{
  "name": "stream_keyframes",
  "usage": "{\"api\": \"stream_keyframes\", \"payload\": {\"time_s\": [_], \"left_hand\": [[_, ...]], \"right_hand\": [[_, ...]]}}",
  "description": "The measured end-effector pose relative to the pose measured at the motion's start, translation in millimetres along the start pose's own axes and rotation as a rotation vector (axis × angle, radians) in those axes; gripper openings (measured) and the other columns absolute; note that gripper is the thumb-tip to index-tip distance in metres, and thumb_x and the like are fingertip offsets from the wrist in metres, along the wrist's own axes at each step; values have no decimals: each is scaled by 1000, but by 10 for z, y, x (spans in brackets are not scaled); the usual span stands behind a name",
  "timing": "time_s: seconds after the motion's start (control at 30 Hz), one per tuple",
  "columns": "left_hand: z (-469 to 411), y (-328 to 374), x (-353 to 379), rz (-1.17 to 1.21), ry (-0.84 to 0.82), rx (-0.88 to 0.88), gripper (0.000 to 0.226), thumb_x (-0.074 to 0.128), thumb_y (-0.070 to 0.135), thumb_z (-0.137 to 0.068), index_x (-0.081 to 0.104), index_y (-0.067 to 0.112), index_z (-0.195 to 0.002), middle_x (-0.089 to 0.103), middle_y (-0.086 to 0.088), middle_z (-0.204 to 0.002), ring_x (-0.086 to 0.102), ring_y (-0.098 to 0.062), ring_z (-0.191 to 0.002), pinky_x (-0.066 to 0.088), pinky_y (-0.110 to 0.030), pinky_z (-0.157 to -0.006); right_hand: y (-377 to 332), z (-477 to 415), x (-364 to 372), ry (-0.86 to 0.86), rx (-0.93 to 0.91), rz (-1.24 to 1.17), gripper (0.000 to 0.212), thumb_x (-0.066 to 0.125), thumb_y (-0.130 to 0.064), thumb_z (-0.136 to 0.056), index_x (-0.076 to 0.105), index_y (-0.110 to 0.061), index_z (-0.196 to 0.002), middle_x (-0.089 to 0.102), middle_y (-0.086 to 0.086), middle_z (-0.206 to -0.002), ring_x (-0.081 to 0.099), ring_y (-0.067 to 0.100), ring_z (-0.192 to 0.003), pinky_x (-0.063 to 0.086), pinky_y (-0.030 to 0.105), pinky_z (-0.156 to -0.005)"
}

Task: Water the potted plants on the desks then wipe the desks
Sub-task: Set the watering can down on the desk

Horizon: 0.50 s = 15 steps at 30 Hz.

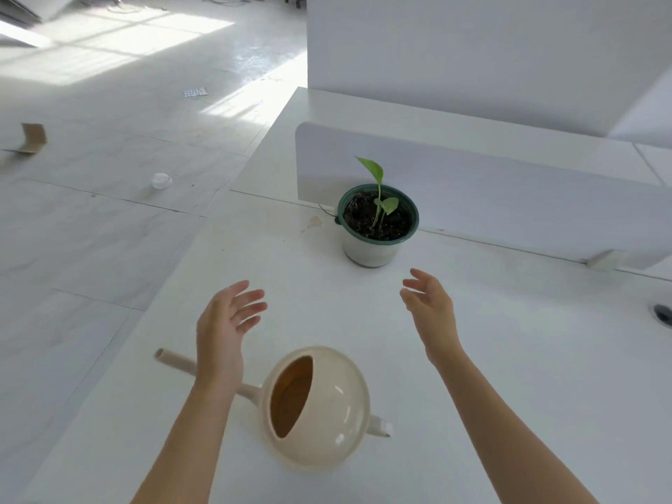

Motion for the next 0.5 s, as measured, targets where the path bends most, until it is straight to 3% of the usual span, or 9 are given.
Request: {"api": "stream_keyframes", "payload": {"time_s": [0.13, 0.27, 0.4, 0.5], "left_hand": [[364, -125, -596, 13, 154, 87, 26, 39, 16, -94, 63, 14, -85, 70, 4, -67, 65, -8, -63, 51, -18, -64], [515, -330, -1021, -30, 252, 97, 28, 37, 11, -91, 62, 15, -81, 69, 7, -60, 63, -4, -55, 47, -17, -61], [468, -453, -1187, -57, 273, 59, 26, 37, 13, -93, 61, 18, -82, 65, -5, -77, 62, -10, -61, 48, -14, -56], [377, -498, -1161, -68, 228, 14, 24, 38, 13, -93, 59, 18, -82, 61, -7, -81, 58, -17, -70, 47, -14, -57]], "right_hand": [[112, 522, 36, -31, -37, 43, 29, 56, -6, -87, 53, -20, -112, 60, -1, -100, 57, 8, -91, 43, 15, -73], [308, 977, 115, -42, -1, 64, 20, 56, -9, -87, 55, -23, -102, 61, -6, -101, 57, 9, -97, 42, 20, -81], [506, 1271, 191, -37, 62, 56, 15, 53, -15, -90, 56, -25, -100, 61, -9, -100, 59, 9, -93, 44, 26, -84], [565, 1395, 269, -18, 67, 68, 13, 49, -17, -92, 60, -20, -97, 64, -8, -95, 60, 10, -90, 44, 17, -75]]}}
Point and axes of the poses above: each hand's wrist, its own z-axis away from the middle knuckle, its own x-axis out of the palm, y = z × x, the point moved 3 cm from there along -z, towards the middle knuckle
